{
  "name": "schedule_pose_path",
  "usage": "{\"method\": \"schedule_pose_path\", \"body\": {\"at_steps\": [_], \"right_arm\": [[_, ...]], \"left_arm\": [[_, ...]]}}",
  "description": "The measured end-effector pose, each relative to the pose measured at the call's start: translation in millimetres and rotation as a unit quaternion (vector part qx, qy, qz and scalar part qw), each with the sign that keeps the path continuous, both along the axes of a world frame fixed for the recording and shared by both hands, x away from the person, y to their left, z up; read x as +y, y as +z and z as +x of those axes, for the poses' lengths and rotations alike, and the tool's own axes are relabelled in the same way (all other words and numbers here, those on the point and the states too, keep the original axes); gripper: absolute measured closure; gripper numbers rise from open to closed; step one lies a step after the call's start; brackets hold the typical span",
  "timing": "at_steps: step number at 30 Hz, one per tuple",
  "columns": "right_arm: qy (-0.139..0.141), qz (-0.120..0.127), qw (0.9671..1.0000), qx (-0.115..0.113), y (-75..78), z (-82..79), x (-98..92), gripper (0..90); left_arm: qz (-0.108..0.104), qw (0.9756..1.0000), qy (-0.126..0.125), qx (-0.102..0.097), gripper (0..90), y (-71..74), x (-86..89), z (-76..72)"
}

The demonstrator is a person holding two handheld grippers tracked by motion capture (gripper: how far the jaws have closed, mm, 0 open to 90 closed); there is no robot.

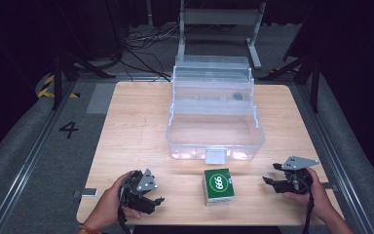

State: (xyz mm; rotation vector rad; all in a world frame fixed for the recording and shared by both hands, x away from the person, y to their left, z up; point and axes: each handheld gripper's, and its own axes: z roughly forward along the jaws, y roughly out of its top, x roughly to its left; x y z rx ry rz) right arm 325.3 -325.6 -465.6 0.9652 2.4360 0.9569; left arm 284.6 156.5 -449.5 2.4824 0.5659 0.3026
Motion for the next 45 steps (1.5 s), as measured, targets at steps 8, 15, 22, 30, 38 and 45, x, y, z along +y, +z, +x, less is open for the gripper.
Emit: {"method": "schedule_pose_path", "body": {"at_steps": [8,15,22,30,38,45], "right_arm": [[0.071,-0.009,0.9972,-0.02,9.6,-17.3,46.7,42.3],[0.148,0.017,0.9889,-0.008,18.9,-33.1,91.7,47.4],[0.183,0.004,0.9828,-0.026,29.2,-45.1,119.8,49.9],[0.196,0.01,0.9802,-0.03,35.9,-46.4,141.9,46.5],[0.191,-0.013,0.981,-0.031,33.9,-32.2,138.1,35.8],[0.205,0.0,0.9786,-0.018,24.2,-12.9,139.5,38.4]], "left_arm": [[-0.046,0.9985,-0.029,0.009,21.3,4.4,-42.0,-12.0],[-0.03,0.996,-0.081,0.022,20.7,6.4,-90.4,-18.5],[-0.035,0.9959,-0.081,0.019,21.4,10.5,-102.3,-7.5],[-0.03,0.9986,-0.045,0.002,24.0,19.9,-87.2,4.2],[-0.017,0.9997,-0.016,-0.007,20.7,24.7,-70.8,19.5],[-0.015,0.9997,-0.017,0.001,20.6,25.3,-71.0,30.6]]}}
